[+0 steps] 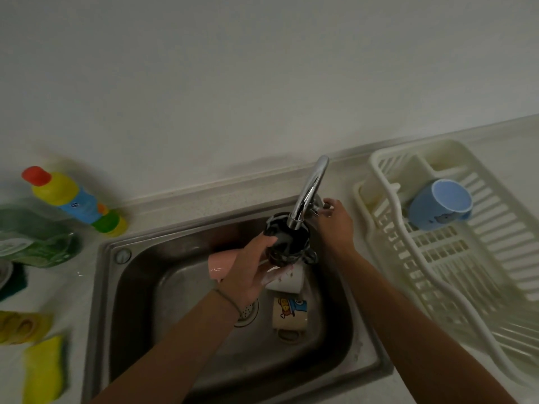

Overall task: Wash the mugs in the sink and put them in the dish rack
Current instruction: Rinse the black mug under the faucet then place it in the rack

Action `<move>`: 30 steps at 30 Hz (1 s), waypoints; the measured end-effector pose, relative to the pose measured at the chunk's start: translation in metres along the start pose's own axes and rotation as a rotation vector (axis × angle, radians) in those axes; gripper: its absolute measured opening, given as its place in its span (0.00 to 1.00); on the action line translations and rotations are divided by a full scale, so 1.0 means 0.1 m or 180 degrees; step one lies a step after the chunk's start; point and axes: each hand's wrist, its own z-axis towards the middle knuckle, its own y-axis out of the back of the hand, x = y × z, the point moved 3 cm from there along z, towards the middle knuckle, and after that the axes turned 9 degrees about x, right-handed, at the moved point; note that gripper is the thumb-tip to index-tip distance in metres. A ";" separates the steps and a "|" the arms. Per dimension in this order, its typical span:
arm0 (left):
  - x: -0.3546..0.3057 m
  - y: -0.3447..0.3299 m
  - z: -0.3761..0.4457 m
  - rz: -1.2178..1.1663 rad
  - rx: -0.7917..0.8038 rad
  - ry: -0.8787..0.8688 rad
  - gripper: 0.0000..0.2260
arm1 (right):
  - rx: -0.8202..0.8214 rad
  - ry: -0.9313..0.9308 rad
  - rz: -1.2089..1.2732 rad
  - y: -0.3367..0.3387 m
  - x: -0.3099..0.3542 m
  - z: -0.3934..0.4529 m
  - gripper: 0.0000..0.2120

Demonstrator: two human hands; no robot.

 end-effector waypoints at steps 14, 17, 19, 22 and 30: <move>0.01 -0.06 -0.07 0.0043 -0.0009 -0.0053 0.21 | 0.0191 0.0062 0.0417 -0.06 -0.05 -0.18 0.20; 0.00 -0.07 -0.09 0.0021 -0.0019 -0.0045 0.21 | 0.0229 0.0117 0.0366 -0.07 -0.03 -0.22 0.19; 0.01 -0.06 -0.09 0.0013 0.0002 -0.0048 0.22 | 0.0249 0.0123 0.0318 -0.06 -0.01 -0.25 0.21; 0.02 -0.05 -0.10 0.0037 -0.0012 -0.0043 0.22 | 0.0275 0.0120 0.0331 -0.06 0.01 -0.29 0.26; 0.02 -0.04 -0.11 0.0047 0.0009 -0.0008 0.18 | 0.0272 0.0120 0.0250 -0.08 -0.02 -0.32 0.21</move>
